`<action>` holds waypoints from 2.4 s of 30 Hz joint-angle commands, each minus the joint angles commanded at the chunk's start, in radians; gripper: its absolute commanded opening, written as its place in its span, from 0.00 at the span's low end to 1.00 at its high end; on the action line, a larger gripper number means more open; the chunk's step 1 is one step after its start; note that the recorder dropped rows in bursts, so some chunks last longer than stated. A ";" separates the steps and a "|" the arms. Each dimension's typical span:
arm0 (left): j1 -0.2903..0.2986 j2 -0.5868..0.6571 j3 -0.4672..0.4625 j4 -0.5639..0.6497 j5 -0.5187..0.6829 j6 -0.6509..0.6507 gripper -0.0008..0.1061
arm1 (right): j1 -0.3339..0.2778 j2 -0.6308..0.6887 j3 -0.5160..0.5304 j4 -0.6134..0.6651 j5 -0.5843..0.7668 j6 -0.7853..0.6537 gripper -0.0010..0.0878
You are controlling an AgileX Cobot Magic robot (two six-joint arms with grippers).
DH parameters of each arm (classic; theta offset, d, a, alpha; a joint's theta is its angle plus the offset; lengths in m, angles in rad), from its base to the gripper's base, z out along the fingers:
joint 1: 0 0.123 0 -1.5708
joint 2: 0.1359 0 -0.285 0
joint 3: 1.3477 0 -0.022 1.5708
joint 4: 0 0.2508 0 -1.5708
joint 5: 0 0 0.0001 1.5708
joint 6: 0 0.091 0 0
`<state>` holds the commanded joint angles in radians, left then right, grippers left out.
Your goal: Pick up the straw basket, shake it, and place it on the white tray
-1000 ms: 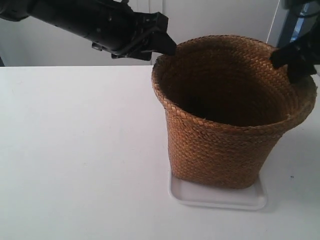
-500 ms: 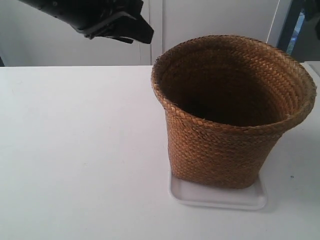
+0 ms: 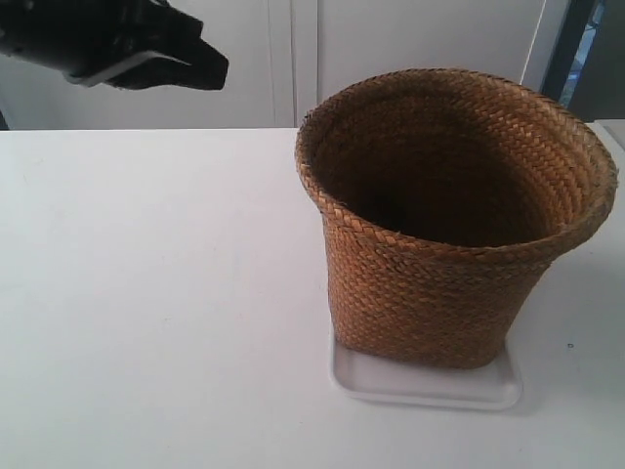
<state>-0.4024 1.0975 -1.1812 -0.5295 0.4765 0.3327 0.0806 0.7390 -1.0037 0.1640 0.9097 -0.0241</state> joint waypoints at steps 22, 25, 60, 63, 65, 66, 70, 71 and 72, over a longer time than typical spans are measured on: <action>0.000 -0.715 0.497 -0.034 0.168 0.138 0.01 | 0.000 -0.263 0.068 0.001 0.186 0.005 0.01; 0.000 -0.723 0.497 -0.034 0.238 0.138 0.01 | 0.000 -0.263 0.068 0.001 0.186 0.005 0.01; 0.416 -1.062 0.717 0.100 -0.006 0.055 0.01 | 0.000 -0.263 0.068 0.001 0.186 0.000 0.01; 0.421 -1.062 0.724 0.103 -0.003 -0.049 0.01 | 0.000 -0.263 0.068 0.001 0.184 0.000 0.01; 0.421 -1.062 0.743 0.113 -0.003 -0.144 0.01 | 0.000 -0.263 0.068 0.001 0.184 0.000 0.01; 0.421 -1.065 0.760 0.155 -0.011 -0.208 0.01 | 0.000 -0.263 0.068 0.001 0.184 0.000 0.01; 0.445 -1.096 0.825 0.424 -0.013 -0.501 0.01 | 0.000 -0.263 0.068 -0.002 0.184 0.000 0.01; 0.450 -1.098 0.845 0.476 -0.013 -0.575 0.01 | 0.000 -0.265 0.068 -0.001 0.184 0.000 0.01; 0.452 -1.098 0.864 0.514 -0.020 -0.625 0.01 | 0.000 -0.265 0.068 0.000 0.184 0.000 0.01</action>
<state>0.0498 0.0000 -0.3171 -0.0160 0.4570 -0.2922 0.0806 0.4739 -0.9359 0.1643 1.0935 -0.0240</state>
